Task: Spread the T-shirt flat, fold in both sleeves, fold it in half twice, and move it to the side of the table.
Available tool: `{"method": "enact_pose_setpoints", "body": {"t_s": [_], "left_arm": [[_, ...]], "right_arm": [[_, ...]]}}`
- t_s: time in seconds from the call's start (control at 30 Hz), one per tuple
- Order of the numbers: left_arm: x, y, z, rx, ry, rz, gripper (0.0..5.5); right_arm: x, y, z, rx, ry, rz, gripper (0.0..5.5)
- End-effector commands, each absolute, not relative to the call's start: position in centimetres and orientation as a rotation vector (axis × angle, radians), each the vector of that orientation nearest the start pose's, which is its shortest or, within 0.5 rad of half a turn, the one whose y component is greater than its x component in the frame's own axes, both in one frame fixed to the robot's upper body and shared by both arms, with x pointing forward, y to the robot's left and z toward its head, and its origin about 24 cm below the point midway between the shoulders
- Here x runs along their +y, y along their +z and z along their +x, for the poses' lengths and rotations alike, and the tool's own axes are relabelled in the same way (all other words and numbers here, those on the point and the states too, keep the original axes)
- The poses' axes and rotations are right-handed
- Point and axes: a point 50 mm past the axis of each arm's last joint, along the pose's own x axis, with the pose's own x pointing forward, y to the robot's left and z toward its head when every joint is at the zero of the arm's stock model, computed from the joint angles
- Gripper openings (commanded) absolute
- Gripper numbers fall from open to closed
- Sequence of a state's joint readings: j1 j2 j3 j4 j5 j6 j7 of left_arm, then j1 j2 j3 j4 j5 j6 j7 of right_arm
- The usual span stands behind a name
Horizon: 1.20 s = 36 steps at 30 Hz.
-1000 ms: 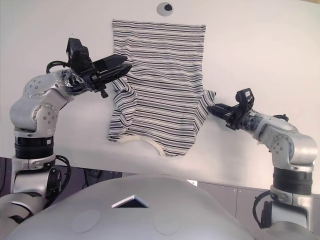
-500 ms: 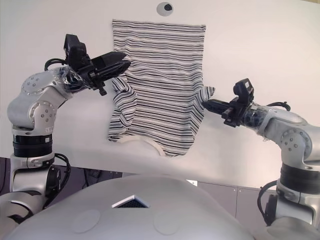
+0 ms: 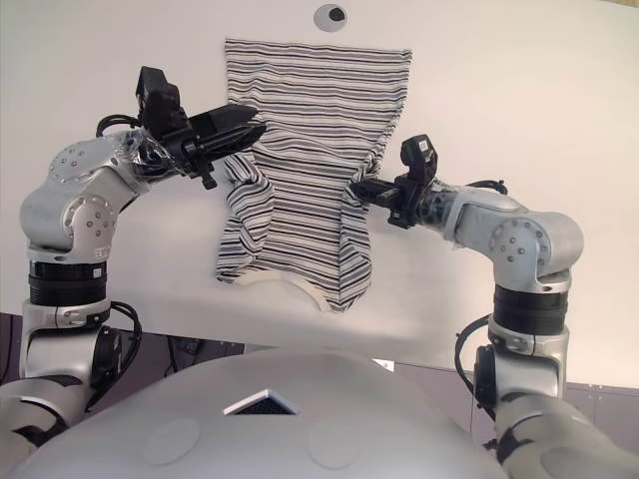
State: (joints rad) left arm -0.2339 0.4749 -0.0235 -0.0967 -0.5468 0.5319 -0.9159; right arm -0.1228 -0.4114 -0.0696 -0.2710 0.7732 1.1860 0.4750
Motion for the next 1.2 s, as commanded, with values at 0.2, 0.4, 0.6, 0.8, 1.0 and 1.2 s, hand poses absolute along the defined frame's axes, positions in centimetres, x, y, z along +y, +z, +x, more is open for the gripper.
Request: {"method": "enact_pose_setpoints", "body": {"t_s": [0.2, 0.4, 0.6, 0.8, 1.0, 1.2], "left_arm": [[17.3, 10.3, 26.9, 0.218, -1.055, -0.09, 1.43], [17.9, 10.7, 26.7, 0.24, -1.066, -0.08, 1.43], [22.2, 11.1, 24.6, 0.2, -1.072, 0.149, 1.43], [27.7, 7.7, 15.7, 0.234, -1.476, 0.672, 1.81], [26.4, 4.1, 13.6, 0.146, -1.561, 0.803, 2.46], [24.6, 1.9, 14.3, 0.062, -1.56, 0.855, 2.46]], "right_arm": [[-15.1, 9.3, 23.3, 0.592, 0.887, 0.613, 1.39], [-15.6, 9.7, 23.1, 0.555, 0.84, 0.739, 2.33], [-18.9, 10.1, 19.3, 0.48, 0.825, 0.392, 2.33], [-22.3, 7.2, 9.7, 0.58, 0.997, -0.028, 2.53], [-20.7, 4.1, 9.4, 0.352, 1.14, -0.474, 3.21], [-18.5, 3.0, 10.5, 0.209, 1.273, -0.662, 3.21]]}}
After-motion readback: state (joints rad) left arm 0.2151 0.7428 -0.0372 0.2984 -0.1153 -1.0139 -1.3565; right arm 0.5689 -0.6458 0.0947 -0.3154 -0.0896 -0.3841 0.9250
